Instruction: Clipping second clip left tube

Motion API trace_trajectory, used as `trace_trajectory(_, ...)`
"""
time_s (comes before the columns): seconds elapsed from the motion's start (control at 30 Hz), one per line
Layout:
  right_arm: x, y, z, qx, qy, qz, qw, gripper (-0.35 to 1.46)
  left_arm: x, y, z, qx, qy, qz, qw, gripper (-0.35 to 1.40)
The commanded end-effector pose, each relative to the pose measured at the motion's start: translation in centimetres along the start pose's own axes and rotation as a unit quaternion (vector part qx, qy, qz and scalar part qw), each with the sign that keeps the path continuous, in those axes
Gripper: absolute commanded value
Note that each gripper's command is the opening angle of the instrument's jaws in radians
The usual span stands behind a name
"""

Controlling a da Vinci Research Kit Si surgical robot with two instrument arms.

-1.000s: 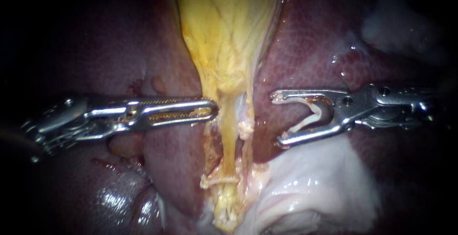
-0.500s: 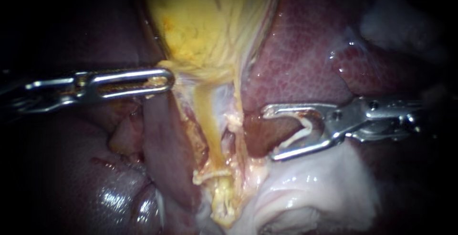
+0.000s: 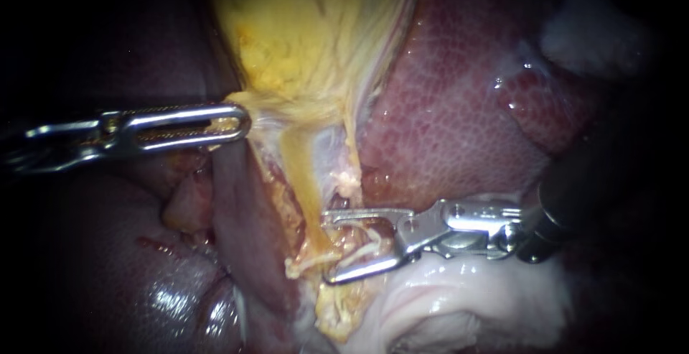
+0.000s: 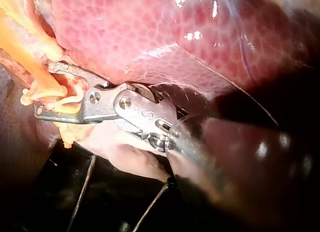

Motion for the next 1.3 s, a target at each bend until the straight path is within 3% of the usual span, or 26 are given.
trace_trajectory(0.03, 0.0, 0.01, 0.01, -0.001, 0.0, 0.0, 1.0, 0.6, -0.01, -0.01, -0.01, 0.0, 0.0, 0.0, 1.0, -0.35)
trace_trajectory(0.33, 0.06, 0.02, 0.07, -0.001, 0.001, 0.004, 1.0, 0.6, -0.01, -0.02, 0.01, -0.002, -0.001, 0.0, 1.0, -0.35)
trace_trajectory(0.47, 0.1, -0.01, 0.19, 0.019, 0.006, 0.018, 0.9997, 0.6, 0.01, -0.02, 0.03, -0.003, -0.002, 0.0, 1.0, -0.35)
trace_trajectory(0.6, 0.18, -0.17, 0.28, 0.062, 0.029, 0.034, 0.997, 0.59, 0.02, 0.01, 0.04, -0.003, -0.002, 0.001, 1.0, -0.35)
trace_trajectory(0.77, 0.25, -0.33, 0.41, 0.097, 0.027, 0.034, 0.9944, 0.57, 0.01, 0.04, 0.05, -0.003, -0.002, 0.001, 1.0, -0.35)
trace_trajectory(0.97, 0.17, -0.27, 0.54, 0.093, 0.026, 0.035, 0.9947, 0.52, 0.02, 0.04, 0.08, -0.004, -0.002, 0.001, 1.0, -0.35)
trace_trajectory(1.03, 0.15, -0.24, 0.48, 0.098, 0.025, 0.041, 0.994, 0.2, 0.03, 0.04, 0.08, -0.004, -0.002, 0.001, 1.0, -0.35)
trace_trajectory(1.1, 0.15, -0.22, 0.41, 0.106, 0.001, 0.05, 0.9931, -0.23, 0.03, 0.04, 0.07, -0.004, -0.002, 0.001, 1.0, -0.35)
trace_trajectory(1.13, 0.17, -0.2, 0.38, 0.101, -0.007, 0.051, 0.9935, -0.35, 0.03, 0.04, 0.07, -0.003, -0.002, 0.001, 1.0, -0.35)
trace_trajectory(1.3, 0.16, -0.19, 0.37, 0.103, -0.007, 0.051, 0.9934, -0.35, 0.03, 0.04, 0.07, -0.003, -0.002, 0.001, 1.0, -0.35)
